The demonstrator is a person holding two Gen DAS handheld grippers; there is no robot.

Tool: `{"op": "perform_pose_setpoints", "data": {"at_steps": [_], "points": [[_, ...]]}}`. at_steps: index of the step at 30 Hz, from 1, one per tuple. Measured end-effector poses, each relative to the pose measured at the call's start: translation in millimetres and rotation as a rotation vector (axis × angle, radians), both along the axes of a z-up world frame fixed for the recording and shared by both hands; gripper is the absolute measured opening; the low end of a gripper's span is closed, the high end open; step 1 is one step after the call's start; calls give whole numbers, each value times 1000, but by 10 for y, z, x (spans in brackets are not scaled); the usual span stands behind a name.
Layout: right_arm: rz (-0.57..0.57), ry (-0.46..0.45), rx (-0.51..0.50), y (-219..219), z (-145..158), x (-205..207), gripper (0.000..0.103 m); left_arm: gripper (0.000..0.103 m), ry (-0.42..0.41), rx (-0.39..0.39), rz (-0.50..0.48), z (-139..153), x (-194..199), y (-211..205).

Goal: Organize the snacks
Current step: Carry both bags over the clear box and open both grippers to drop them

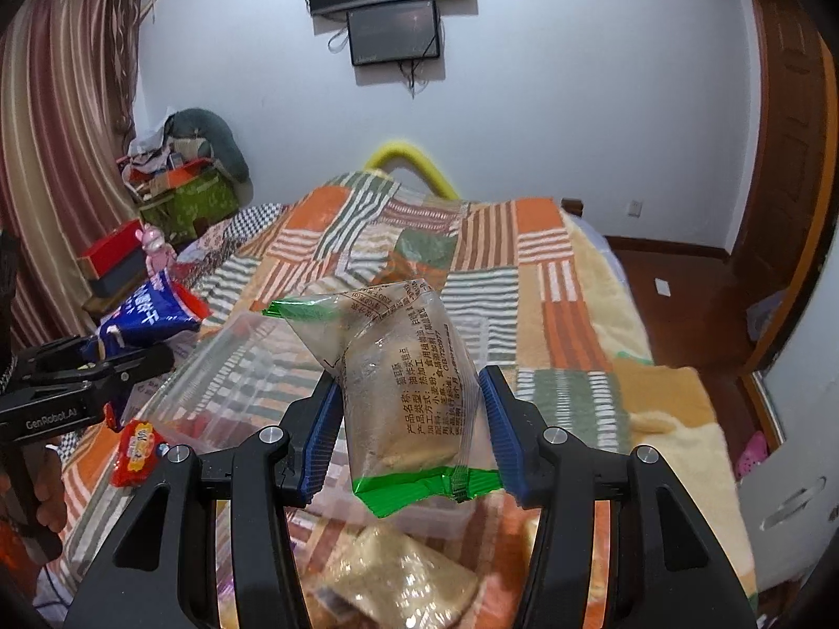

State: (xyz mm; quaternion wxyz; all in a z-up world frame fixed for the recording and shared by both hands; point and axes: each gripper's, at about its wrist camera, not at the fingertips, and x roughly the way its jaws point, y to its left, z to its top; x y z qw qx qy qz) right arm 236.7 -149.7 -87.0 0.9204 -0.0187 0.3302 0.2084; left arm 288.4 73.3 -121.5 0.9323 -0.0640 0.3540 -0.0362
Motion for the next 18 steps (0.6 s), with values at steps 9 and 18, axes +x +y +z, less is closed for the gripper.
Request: {"op": "perform_pose_setpoints", "data": {"at_steps": [9, 18], "points": [[42, 98, -38, 200, -254, 218, 48, 59, 70, 0, -32, -295, 341, -110], [55, 152, -61, 206, -344, 275, 48, 65, 140, 6, -57, -492, 454, -242]]}}
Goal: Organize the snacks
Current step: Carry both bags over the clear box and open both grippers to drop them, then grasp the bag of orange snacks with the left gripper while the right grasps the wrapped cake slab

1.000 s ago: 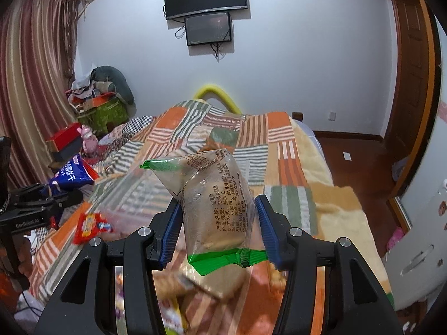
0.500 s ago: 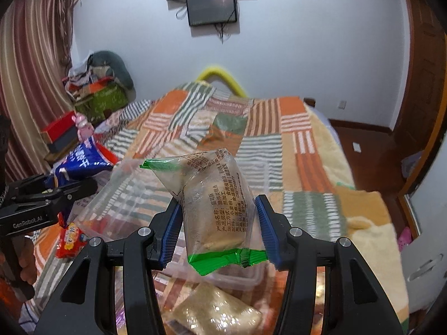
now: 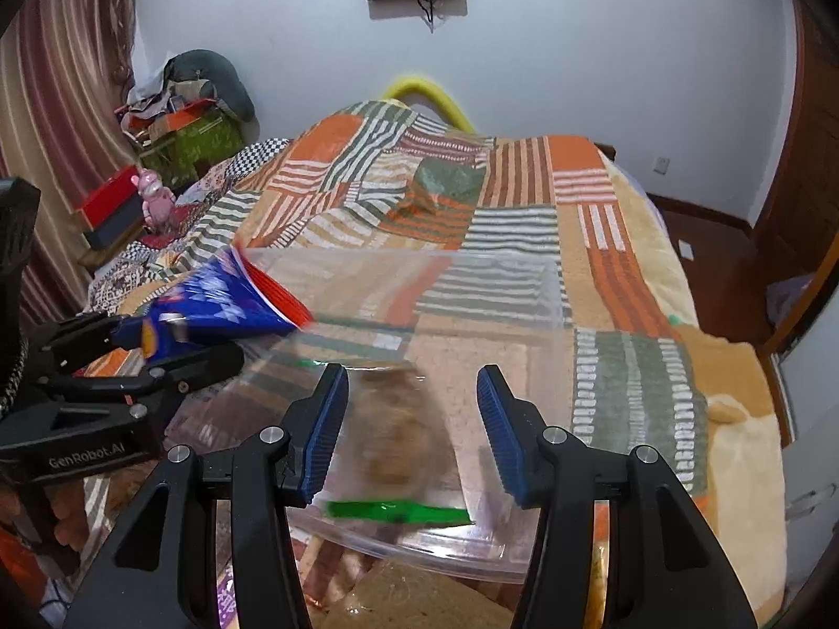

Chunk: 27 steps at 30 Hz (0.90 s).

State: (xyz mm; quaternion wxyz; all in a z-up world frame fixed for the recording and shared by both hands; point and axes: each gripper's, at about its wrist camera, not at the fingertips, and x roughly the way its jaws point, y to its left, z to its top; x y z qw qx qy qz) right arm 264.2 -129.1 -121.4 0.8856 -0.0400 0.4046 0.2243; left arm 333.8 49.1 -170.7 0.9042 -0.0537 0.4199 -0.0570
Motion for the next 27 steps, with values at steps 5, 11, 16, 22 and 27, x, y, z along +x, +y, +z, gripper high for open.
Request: {"op": "perform_pose_setpoints", "data": {"at_steps": [5, 11, 16, 22, 27], "points": [[-3, 7, 13, -76, 47, -33, 48, 71, -21, 8, -8, 97, -95, -32], [7, -17, -4, -176, 157, -142, 49, 77, -68, 19, -8, 311, -346, 10], [2, -31, -5, -315, 230, -267, 55, 85, -90, 27, 14, 424, -600, 157], [-11, -16, -11, -463, 168, -412, 60, 86, -50, 46, 39, 311, -900, 353], [-19, 58, 2, -546, -12, -479, 61, 86, 9, 42, 41, 90, -1121, 415]]}}
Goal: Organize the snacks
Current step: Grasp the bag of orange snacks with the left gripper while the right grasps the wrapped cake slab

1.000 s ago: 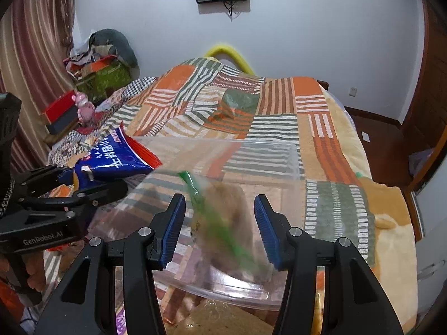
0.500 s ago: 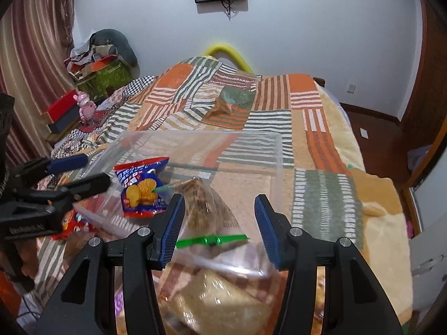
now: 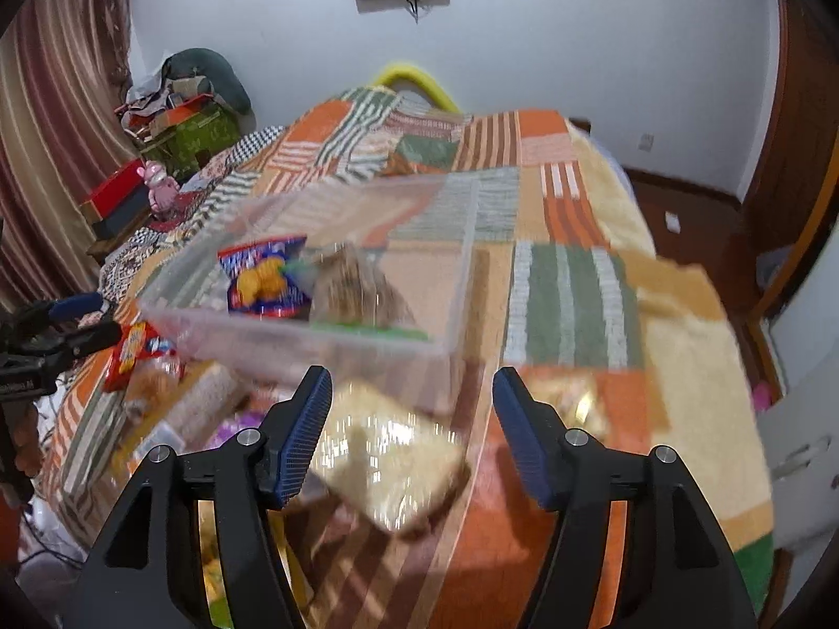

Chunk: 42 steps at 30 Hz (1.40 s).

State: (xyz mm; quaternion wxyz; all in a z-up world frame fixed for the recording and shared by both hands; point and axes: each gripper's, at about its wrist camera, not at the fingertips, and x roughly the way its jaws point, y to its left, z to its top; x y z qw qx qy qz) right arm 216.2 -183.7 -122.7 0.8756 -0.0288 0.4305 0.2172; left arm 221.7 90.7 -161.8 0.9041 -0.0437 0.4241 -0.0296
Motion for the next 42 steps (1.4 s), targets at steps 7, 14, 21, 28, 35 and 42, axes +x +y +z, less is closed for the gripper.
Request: {"op": "perform_pose_setpoints", "data": {"at_steps": [7, 14, 21, 28, 35, 42], "points": [[14, 57, 10, 52, -152, -69, 70, 86, 78, -64, -23, -296, -157, -37], [17, 104, 20, 128, -305, -15, 84, 86, 116, -63, -30, -503, -68, -135], [21, 162, 36, 187, -426, 29, 96, 85, 105, -121, -35, -604, 26, -146], [11, 144, 31, 190, -402, 10, 91, 60, 84, -122, -47, -593, -22, -152], [-6, 121, 31, 121, -356, -33, 86, 54, 65, -71, -35, -521, -141, -166], [-34, 90, 31, -31, -228, -112, 86, 54, 4, -47, -11, -262, -324, -142]]}}
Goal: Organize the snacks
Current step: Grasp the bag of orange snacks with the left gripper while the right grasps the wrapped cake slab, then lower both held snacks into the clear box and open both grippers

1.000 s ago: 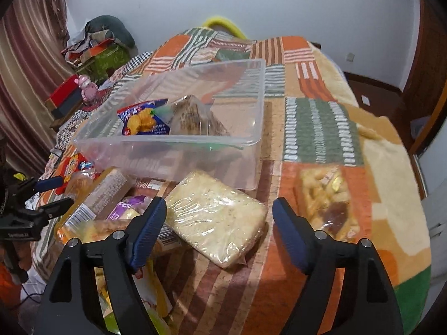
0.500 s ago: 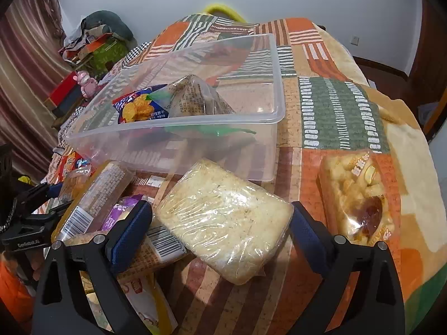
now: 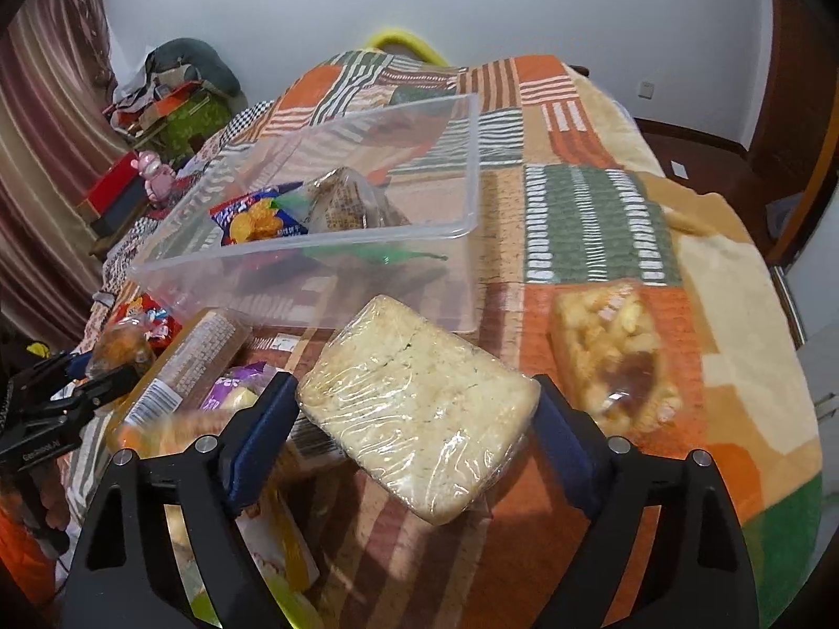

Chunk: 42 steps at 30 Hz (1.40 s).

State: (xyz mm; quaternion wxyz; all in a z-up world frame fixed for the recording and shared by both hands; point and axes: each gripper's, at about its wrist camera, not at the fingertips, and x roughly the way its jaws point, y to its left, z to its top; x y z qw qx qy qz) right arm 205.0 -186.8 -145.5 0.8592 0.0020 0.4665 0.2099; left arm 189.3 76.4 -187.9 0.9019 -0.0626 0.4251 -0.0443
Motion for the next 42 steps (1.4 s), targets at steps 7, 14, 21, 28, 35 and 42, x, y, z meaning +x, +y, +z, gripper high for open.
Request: {"op": "perform_pose_setpoints", "data": {"at_steps": [7, 14, 21, 28, 35, 42], "points": [[-19, -64, 18, -134, 274, -86, 86, 54, -65, -9, 20, 315, -40, 65], [-15, -144, 39, -45, 548, -66, 86, 54, -144, -6, 23, 629, 36, 59], [9, -189, 55, 104, 659, 75, 86, 54, -188, 8, 16, 779, 214, 24], [55, -198, 58, 388, 632, 264, 86, 54, -182, 13, 17, 735, 467, 25], [108, -165, 35, 687, 469, 455, 86, 54, -156, 0, 3, 612, 726, -34], [144, -126, -1, 834, 322, 583, 86, 55, -116, -9, -14, 452, 992, -70]]}}
